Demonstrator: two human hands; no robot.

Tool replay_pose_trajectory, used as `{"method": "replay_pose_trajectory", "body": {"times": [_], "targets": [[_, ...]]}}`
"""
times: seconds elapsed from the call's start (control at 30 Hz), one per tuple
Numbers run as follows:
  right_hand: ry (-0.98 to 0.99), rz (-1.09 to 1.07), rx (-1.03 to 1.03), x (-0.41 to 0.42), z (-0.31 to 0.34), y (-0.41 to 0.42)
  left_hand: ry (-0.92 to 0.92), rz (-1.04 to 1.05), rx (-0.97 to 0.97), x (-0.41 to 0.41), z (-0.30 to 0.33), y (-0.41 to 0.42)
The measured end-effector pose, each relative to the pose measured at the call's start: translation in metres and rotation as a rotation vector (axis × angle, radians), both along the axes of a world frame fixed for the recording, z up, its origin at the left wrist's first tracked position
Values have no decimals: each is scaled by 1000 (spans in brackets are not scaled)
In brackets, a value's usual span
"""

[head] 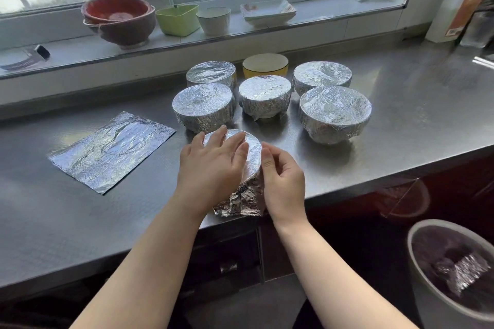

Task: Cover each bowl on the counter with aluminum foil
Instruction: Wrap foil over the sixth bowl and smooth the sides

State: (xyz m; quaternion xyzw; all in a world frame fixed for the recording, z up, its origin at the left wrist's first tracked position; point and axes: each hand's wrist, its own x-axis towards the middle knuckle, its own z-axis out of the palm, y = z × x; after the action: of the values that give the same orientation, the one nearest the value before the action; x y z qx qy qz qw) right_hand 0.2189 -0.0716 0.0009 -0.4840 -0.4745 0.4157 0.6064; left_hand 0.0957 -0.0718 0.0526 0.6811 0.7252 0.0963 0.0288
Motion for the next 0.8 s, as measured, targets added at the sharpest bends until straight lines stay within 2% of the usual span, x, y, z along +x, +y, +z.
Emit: {"method": "replay_pose_trajectory", "body": {"times": [0.2,0.4,0.8], "targets": [[96,-93,-71,-5,-2,1,3,14,-6,3,2,-1],[-3,-91,-72,-3,-4,6,16,27,-6,3,1,-1],[-63,-38,-109,-1,-7,10,13,29,-3,3,1,0]]}}
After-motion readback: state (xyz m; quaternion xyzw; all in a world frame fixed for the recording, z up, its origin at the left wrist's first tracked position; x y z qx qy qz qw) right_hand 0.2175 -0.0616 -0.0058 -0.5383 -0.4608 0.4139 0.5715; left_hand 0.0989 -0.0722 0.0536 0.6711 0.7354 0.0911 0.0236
